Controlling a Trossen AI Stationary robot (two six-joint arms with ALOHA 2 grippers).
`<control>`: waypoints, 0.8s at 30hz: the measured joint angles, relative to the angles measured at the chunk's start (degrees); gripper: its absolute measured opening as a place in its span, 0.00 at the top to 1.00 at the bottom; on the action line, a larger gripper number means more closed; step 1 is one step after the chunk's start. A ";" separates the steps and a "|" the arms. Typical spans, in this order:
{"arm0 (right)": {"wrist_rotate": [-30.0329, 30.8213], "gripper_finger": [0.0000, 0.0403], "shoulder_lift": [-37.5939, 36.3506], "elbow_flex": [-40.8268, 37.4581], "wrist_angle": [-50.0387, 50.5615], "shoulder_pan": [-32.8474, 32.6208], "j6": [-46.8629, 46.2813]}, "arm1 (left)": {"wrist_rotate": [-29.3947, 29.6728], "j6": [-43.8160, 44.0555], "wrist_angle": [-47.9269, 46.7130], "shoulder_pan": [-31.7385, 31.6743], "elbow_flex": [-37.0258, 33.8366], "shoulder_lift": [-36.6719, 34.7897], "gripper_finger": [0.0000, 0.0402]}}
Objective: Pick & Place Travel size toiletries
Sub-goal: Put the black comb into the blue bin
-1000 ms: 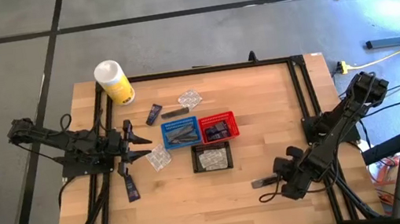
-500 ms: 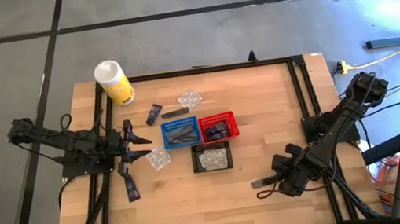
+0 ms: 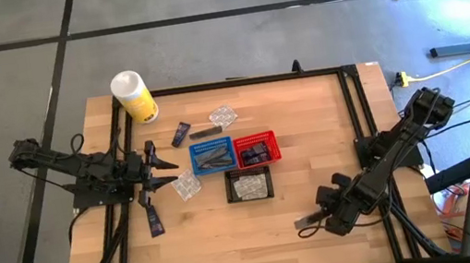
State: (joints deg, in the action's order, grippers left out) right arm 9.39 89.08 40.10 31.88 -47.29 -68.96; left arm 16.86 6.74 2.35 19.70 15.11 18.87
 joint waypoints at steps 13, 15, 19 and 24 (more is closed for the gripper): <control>-0.84 1.00 -0.19 -0.15 -0.96 0.15 1.47 | 0.00 -0.01 -0.02 0.01 0.00 0.02 0.64; -0.74 1.00 -0.98 0.48 0.08 0.15 2.19 | 0.00 -0.01 -0.01 0.01 0.00 0.01 0.64; 3.05 1.00 -3.16 3.14 2.98 0.22 3.67 | 0.00 0.00 0.00 0.00 0.00 0.02 0.64; 4.65 1.00 -3.37 5.95 2.52 1.20 6.10 | 0.00 0.00 0.00 0.01 0.00 0.00 0.64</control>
State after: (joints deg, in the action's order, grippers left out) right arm 14.04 85.71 46.04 34.40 -46.09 -62.86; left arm 16.86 6.74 2.35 19.72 15.11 18.87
